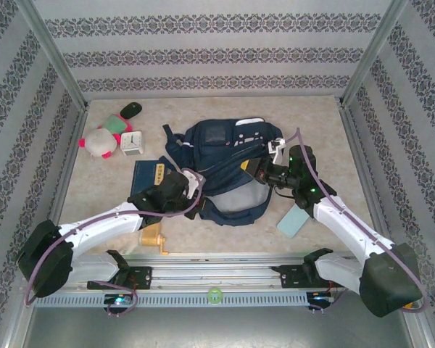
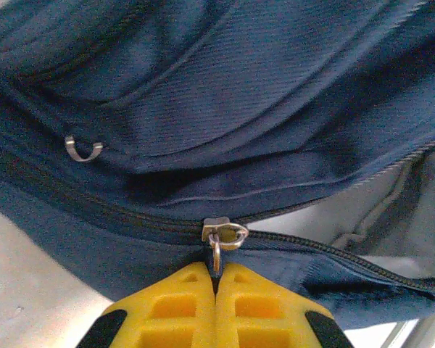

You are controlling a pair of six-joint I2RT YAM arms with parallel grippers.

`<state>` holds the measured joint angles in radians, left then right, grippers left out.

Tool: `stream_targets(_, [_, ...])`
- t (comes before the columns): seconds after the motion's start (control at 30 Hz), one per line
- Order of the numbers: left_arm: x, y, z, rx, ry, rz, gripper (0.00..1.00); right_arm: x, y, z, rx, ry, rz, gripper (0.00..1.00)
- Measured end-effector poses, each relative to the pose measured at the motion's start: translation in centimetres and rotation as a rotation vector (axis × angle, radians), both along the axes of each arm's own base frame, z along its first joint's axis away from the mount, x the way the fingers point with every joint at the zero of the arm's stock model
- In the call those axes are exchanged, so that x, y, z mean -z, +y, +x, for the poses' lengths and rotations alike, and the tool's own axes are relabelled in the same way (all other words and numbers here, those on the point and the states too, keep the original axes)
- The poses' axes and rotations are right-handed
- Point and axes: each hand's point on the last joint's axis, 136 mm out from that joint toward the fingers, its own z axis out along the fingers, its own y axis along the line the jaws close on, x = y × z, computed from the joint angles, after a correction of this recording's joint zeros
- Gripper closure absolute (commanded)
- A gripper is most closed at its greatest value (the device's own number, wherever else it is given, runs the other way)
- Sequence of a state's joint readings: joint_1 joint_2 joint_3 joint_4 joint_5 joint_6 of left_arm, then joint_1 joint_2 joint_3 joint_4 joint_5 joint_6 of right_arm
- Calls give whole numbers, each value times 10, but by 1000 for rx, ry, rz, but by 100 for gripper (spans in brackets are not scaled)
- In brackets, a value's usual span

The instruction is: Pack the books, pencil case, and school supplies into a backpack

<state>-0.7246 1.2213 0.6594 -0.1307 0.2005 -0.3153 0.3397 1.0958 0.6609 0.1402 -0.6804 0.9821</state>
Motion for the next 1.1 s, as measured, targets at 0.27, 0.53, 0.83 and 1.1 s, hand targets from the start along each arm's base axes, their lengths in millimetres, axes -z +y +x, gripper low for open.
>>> stream_targets(0.27, [-4,25,13,-43,-30,26,100,-11,-10,-1,-34,2,36,100])
stream_targets(0.53, [14,56,39,-123,-24,106,100,-41,-2,-13,-129,-31,90,100])
stream_targets(0.83, [36,78,83,-232,-28,132,100,-68,-1,-18,-191,-56,132,100])
stream_targets(1.1, [38,88,123,-314,-54,161,100,-85,-5,-12,-199,-66,157,100])
